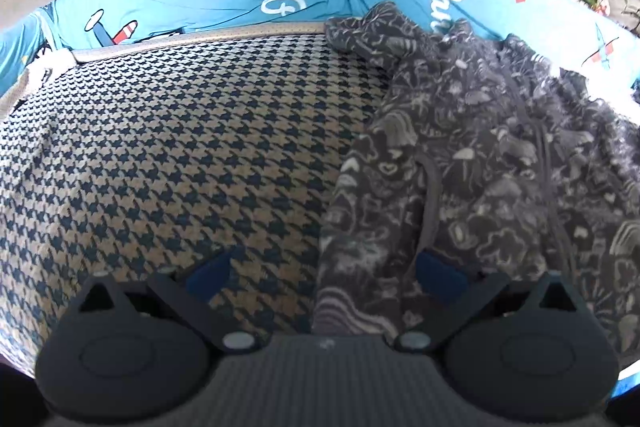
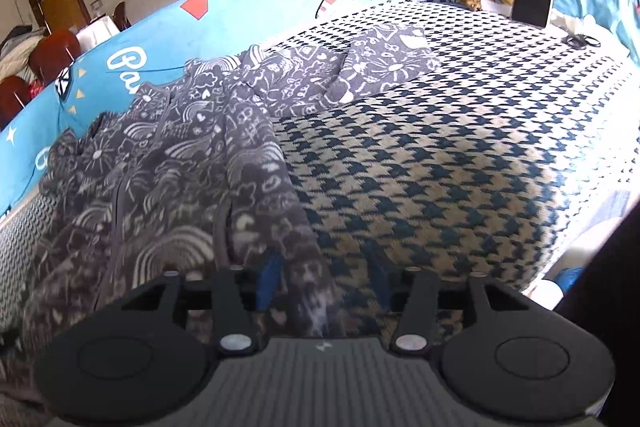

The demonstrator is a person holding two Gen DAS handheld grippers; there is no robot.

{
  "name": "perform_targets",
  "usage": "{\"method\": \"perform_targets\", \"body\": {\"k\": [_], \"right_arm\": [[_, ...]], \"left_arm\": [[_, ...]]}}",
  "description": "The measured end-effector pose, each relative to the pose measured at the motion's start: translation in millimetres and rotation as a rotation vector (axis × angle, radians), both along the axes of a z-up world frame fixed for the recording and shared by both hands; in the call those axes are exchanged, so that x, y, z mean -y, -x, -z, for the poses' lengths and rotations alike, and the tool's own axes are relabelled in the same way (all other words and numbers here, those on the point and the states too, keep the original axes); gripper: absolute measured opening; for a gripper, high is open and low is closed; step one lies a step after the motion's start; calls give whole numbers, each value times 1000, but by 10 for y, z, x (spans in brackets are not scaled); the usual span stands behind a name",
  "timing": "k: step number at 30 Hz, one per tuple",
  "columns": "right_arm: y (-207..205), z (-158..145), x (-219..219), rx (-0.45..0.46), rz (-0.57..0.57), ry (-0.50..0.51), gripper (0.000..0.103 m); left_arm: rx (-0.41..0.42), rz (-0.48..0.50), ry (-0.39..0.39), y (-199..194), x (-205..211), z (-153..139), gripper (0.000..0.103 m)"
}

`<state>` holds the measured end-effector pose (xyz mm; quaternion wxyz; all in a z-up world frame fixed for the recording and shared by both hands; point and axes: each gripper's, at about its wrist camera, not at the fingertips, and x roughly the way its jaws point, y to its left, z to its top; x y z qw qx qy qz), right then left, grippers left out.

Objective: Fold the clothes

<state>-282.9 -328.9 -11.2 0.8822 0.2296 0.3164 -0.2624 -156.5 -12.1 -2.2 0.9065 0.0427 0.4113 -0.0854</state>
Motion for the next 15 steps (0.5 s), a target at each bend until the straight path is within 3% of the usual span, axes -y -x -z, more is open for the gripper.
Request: {"method": "perform_targets", "body": {"k": [3, 5, 6, 7, 10, 13, 15], "right_arm": [[-129, 74, -12, -19, -28, 7, 51], [-183, 99, -65, -40, -40, 53, 31], [-187, 93, -83, -35, -60, 65, 16], [-180, 86, -81, -31, -60, 61, 10], [-131, 64, -104, -47, -35, 106, 5], [-61, 22, -149, -52, 1, 137, 4], [-18, 6, -152, -60, 25, 158, 4]], "left_arm": [[-20, -22, -31, -27, -13, 53, 103], [-25, -31, -43, -37, -24, 68, 103], [-25, -36, -47, -40, -27, 72, 103], [-23, -41, -49, -38, -30, 71, 103], [-12, -54, -47, -29, -41, 59, 103], [13, -37, 15, -2, -70, -8, 103], [14, -36, -1, -6, -46, -3, 103]]}}
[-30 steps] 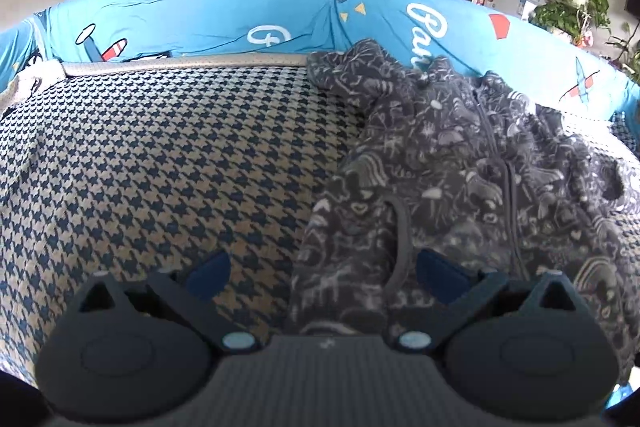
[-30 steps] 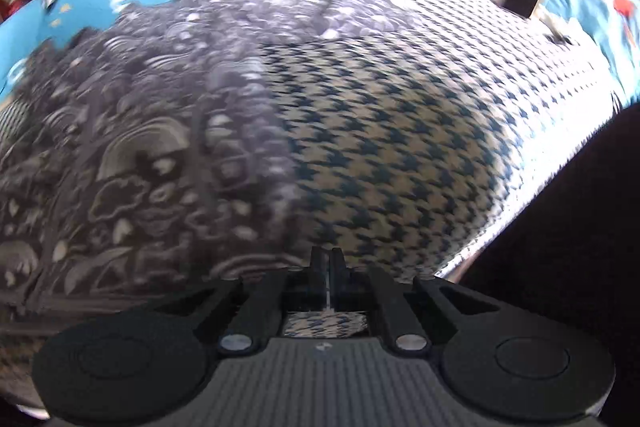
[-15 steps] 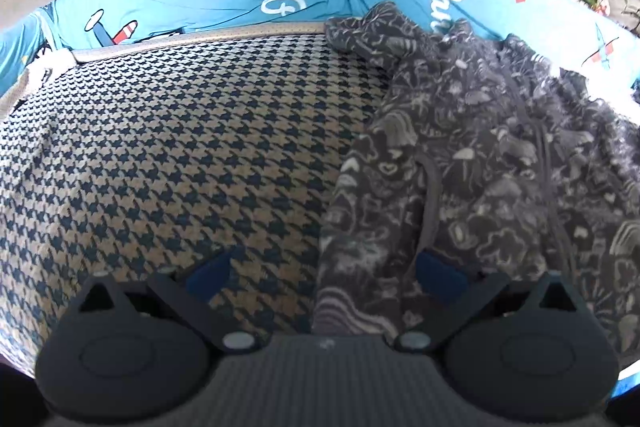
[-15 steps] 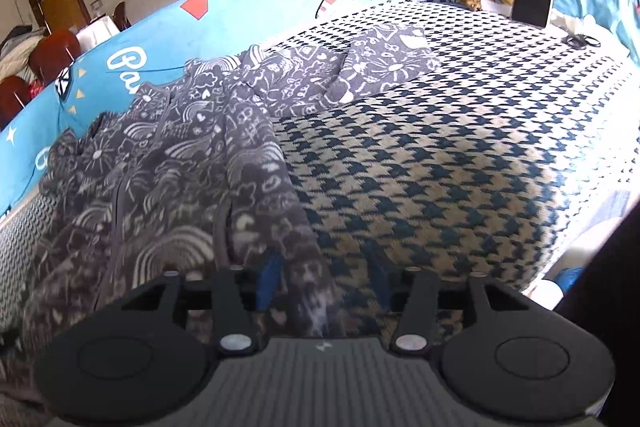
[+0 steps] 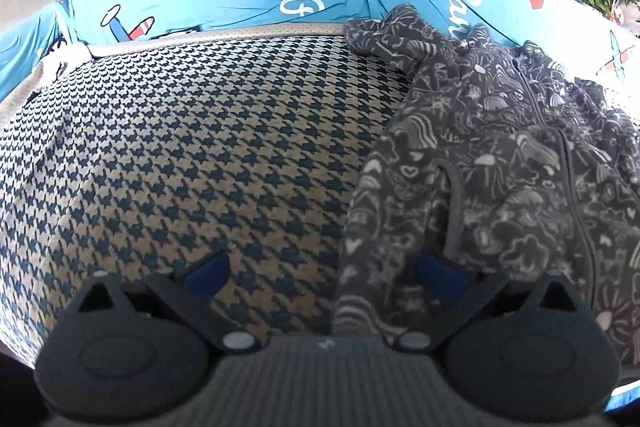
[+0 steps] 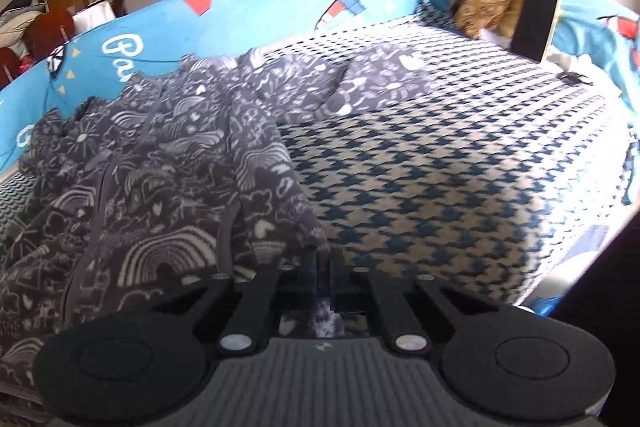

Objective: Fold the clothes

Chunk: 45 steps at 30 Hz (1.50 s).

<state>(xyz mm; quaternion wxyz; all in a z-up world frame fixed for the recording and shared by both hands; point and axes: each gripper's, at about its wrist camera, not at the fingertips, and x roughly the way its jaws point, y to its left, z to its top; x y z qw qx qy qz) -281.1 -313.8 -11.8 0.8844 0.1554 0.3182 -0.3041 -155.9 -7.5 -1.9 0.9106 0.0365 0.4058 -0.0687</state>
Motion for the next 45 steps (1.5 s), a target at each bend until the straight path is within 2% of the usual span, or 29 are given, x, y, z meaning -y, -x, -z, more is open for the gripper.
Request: {"method": "perform_targets", "body": {"k": [4, 7, 11, 15, 19, 23, 25, 28, 30, 32, 34, 40, 45], "right_arm": [[20, 64, 44, -38, 5, -41, 4], [24, 33, 10, -37, -5, -10, 6], [95, -25, 77, 19, 15, -68, 6], [102, -103, 36, 44, 12, -5, 7], [60, -112, 27, 51, -13, -4, 11], [15, -65, 85, 54, -29, -53, 23], [-13, -26, 102, 50, -29, -73, 39], [-75, 39, 111, 32, -34, -94, 47], [-95, 85, 96, 11, -28, -70, 47], [-100, 106, 91, -13, -5, -41, 39], [-87, 104, 106, -22, 18, -32, 25], [-43, 14, 162, 8, 20, -73, 25], [-146, -138, 181, 43, -81, -61, 25]], "left_arm": [[-25, -9, -30, -36, 27, 49, 103], [-9, -8, -13, -22, 24, 24, 103], [29, 16, 29, 24, 63, -45, 103], [45, 63, 33, 42, 193, -65, 103], [22, 88, 18, 19, 338, 13, 103], [13, 102, -24, 22, 410, 89, 103], [-5, 100, -23, 3, 410, 122, 103], [-32, 91, -31, -10, 402, 181, 103], [-35, 86, -33, -5, 397, 188, 103], [-35, 88, -44, 9, 398, 188, 103], [-38, 85, -37, 19, 388, 186, 103], [-26, 84, 39, 46, 326, 98, 103], [3, 117, 65, 30, 418, 9, 103]]}}
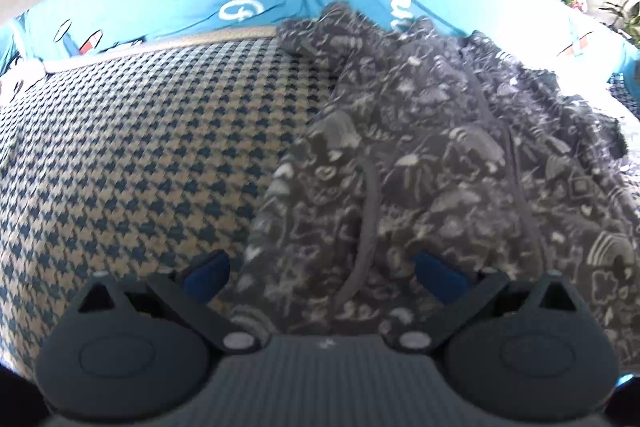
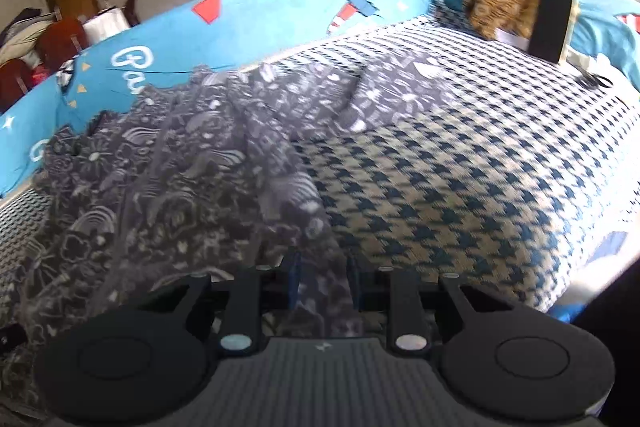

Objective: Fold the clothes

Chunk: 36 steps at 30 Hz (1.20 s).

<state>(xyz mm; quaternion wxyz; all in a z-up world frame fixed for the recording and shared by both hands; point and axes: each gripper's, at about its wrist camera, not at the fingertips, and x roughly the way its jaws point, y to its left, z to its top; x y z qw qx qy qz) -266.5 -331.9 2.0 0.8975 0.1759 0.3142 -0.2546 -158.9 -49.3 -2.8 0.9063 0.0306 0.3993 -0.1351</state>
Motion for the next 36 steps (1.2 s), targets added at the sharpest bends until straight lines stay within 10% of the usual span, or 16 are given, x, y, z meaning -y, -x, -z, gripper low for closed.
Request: {"method": "perform_targets", "body": {"k": [15, 36], "right_arm": [[-614, -41, 460, -18, -134, -135, 44], [-1637, 136, 747, -110, -180, -38, 45]], "left_arm": [[-42, 43, 28, -209, 337, -72, 103], [-63, 150, -35, -512, 990, -4, 103]]}}
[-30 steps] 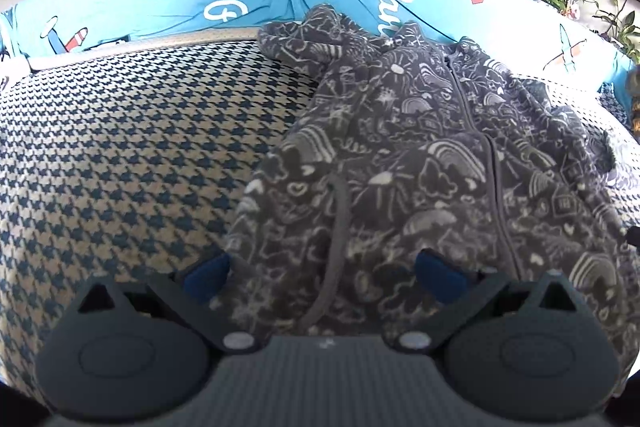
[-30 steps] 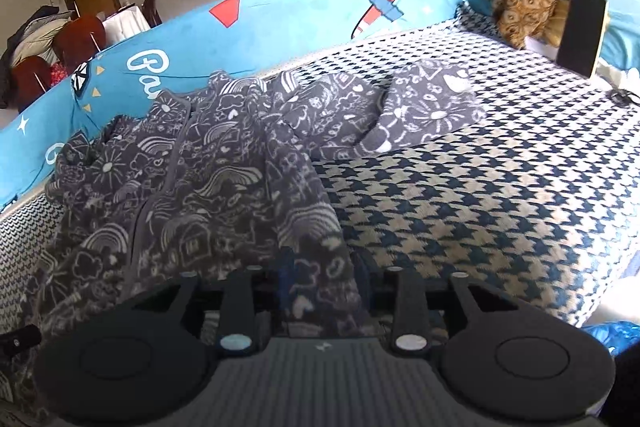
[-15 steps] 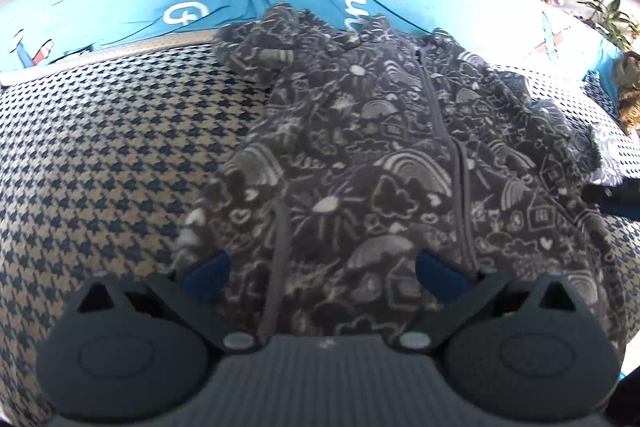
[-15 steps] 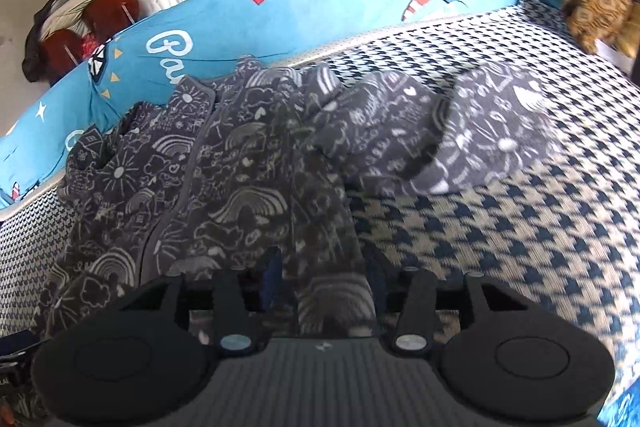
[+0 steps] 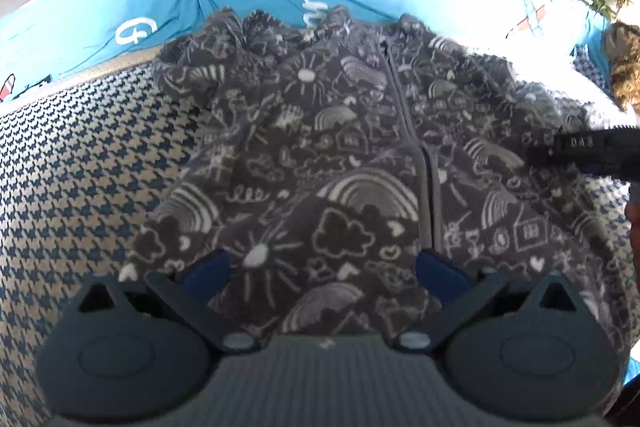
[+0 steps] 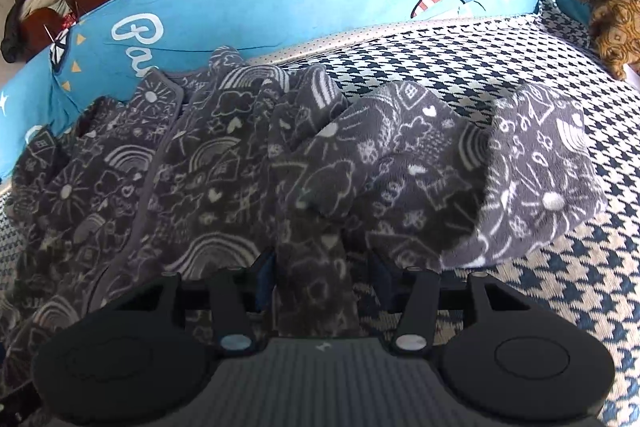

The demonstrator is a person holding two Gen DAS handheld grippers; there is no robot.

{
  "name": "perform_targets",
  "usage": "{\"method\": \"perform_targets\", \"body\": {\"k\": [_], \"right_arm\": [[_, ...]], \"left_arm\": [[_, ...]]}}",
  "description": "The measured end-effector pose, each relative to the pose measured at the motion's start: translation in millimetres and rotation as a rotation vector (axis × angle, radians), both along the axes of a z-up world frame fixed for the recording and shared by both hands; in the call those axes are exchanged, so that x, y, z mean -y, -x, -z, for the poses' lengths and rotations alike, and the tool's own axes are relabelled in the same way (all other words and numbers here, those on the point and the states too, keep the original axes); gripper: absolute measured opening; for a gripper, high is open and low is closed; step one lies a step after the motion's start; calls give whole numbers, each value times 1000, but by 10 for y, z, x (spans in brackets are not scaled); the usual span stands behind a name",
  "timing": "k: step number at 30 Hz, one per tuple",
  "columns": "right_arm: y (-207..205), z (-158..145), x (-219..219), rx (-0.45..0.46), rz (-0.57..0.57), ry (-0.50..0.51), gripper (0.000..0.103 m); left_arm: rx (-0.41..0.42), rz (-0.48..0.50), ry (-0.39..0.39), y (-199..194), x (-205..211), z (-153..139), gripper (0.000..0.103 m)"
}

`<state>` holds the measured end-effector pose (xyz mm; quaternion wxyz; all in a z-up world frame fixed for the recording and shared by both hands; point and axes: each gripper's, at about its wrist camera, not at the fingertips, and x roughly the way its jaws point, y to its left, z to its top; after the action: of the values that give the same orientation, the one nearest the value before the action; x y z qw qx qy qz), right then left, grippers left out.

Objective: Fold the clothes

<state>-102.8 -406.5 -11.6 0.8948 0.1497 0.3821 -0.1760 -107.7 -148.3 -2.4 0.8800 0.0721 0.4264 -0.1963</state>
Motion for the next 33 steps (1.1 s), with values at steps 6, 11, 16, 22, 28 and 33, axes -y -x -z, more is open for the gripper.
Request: {"method": "perform_targets", "body": {"k": [6, 11, 16, 22, 28, 33], "right_arm": [[1, -14, 101, 30, 60, 39, 9], [72, -40, 247, 32, 76, -83, 10], [237, -157, 303, 53, 50, -110, 26], [489, -310, 564, 117, 115, -128, 28], [703, -357, 1041, 151, 271, -167, 36], [841, -277, 1451, 139, 408, -207, 44]], "left_arm": [[4, 55, -118, 219, 87, 170, 103], [-21, 54, -107, 264, 60, 146, 103], [-11, 37, -44, 266, 45, 28, 103], [-12, 28, 8, 194, 86, -46, 103], [-20, 51, 18, 128, 184, -115, 103], [-30, 104, 11, 51, 305, -168, 103]]}}
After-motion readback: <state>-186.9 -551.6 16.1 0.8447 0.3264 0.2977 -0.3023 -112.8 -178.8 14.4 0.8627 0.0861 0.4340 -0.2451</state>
